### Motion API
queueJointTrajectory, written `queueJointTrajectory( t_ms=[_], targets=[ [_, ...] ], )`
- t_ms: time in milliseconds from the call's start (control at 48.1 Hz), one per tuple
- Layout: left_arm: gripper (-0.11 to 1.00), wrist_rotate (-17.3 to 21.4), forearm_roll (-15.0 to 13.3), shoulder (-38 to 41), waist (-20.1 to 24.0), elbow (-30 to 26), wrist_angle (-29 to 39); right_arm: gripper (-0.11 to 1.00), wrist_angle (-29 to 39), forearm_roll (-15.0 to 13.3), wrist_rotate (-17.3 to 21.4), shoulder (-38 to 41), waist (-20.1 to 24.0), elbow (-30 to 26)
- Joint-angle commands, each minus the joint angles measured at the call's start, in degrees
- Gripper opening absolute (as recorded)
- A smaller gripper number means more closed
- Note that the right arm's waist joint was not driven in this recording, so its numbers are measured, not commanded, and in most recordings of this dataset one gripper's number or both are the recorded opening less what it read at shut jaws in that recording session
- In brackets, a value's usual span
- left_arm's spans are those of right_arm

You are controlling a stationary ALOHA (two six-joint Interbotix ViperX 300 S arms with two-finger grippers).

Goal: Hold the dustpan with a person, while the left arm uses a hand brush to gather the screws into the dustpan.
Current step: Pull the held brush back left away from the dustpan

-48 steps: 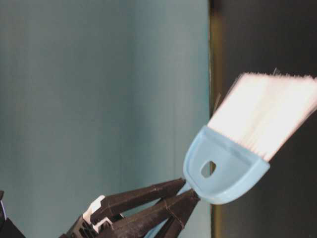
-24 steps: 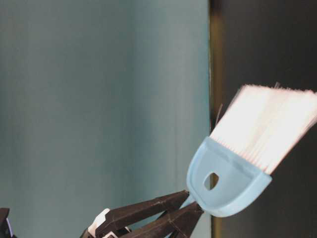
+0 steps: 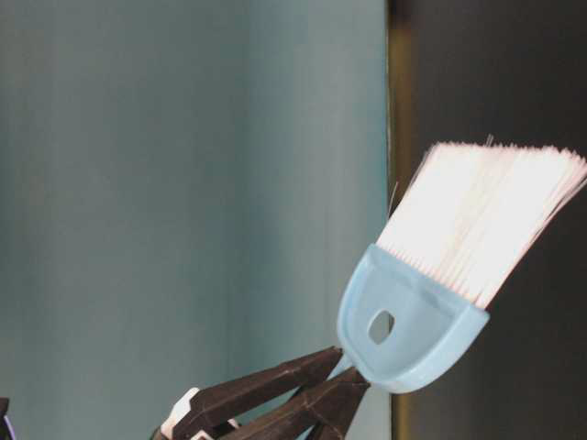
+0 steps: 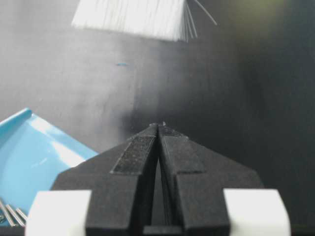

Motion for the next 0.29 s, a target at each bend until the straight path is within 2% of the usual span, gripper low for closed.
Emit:
queueJointTrajectory(
  t_ms=[0,270],
  targets=[
    [0.3,-0.09,0.09,0.44,-0.26,0.09,-1.23,0.0,-0.26,-0.09,-0.35,0.26,0.0,-0.35],
    [0.3,0.09,0.09,3.43,-1.67,0.44,-2.29,0.0,-0.26,-0.09,-0.35,0.26,0.0,-0.26]
  ],
)
